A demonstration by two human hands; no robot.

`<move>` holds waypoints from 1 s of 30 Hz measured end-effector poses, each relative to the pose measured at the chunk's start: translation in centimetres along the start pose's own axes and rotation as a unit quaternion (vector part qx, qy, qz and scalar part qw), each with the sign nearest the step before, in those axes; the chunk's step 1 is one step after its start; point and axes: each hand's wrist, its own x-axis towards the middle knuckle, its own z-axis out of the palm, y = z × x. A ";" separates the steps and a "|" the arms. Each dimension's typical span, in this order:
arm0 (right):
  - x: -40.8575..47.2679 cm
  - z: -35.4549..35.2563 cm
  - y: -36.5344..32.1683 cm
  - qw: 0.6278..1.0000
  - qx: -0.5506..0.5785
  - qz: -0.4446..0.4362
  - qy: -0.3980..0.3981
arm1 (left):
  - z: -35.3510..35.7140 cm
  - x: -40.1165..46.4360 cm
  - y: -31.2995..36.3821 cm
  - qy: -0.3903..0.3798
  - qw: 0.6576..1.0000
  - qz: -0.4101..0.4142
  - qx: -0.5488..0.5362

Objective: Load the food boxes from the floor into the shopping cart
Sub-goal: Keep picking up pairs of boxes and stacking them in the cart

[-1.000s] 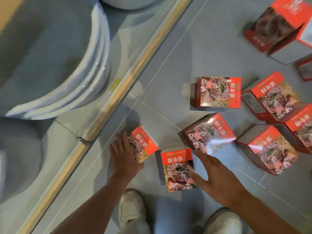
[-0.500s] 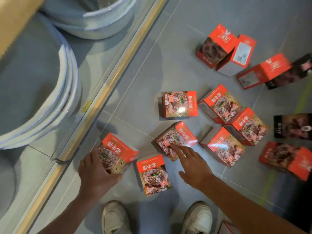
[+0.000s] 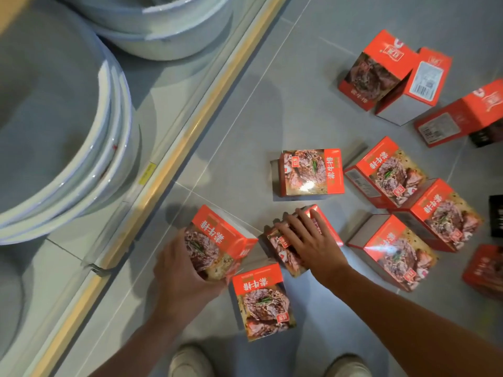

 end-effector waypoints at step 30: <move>-42.2 -62.6 9.0 0.853 0.393 0.183 0.290 | -50.8 -32.9 33.1 0.117 0.973 0.172 -0.104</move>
